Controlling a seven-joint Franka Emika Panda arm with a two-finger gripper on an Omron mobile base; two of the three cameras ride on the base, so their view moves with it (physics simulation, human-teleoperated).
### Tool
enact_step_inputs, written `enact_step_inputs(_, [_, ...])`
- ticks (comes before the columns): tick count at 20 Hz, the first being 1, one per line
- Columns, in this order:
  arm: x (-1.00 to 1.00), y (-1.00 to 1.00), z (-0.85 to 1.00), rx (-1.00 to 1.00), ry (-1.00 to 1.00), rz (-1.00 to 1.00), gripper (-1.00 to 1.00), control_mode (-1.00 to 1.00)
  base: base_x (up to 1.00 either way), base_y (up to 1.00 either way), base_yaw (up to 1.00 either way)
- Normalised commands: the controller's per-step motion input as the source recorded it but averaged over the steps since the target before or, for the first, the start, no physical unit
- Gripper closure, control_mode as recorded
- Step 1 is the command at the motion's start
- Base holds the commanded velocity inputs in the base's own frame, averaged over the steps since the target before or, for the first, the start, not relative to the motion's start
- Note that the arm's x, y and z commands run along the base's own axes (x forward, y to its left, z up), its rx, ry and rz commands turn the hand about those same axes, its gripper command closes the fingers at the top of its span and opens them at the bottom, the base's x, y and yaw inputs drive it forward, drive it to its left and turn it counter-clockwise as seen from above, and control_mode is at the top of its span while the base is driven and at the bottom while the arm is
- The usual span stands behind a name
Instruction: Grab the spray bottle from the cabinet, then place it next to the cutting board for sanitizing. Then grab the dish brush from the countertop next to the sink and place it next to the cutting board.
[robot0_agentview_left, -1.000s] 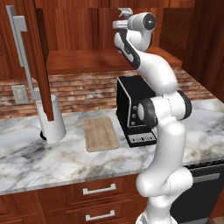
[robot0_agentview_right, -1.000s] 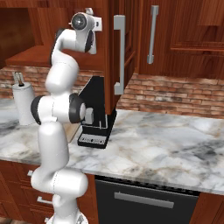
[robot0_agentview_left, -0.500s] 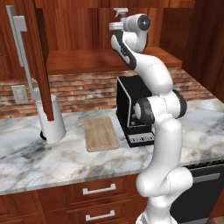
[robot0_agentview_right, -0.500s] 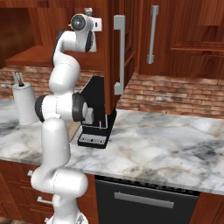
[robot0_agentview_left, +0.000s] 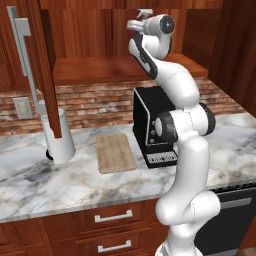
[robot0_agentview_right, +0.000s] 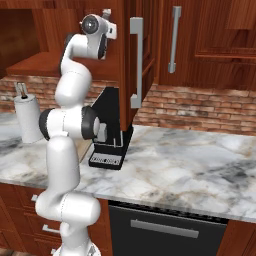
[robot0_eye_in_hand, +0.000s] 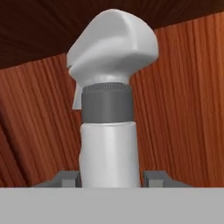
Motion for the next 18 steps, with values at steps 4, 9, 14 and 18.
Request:
enact_step_inputs(4, [0.00, 0.00, 0.00, 0.38, 0.07, -0.18, 1.00, -1.00, 0.00, 0.00, 0.00])
enact_step_inputs(9, [-0.07, 0.00, 0.00, 0.23, 0.02, -0.17, 1.00, -1.00, 0.00, 0.00, 0.00])
enact_step_inputs(14, [-0.18, 0.01, 0.00, 0.17, 0.00, -0.12, 1.00, -1.00, 0.00, 0.00, 0.00])
enact_step_inputs(18, [-0.81, 0.00, -0.03, 0.14, 0.00, -0.13, 1.00, -1.00, 0.00, 0.00, 0.00])
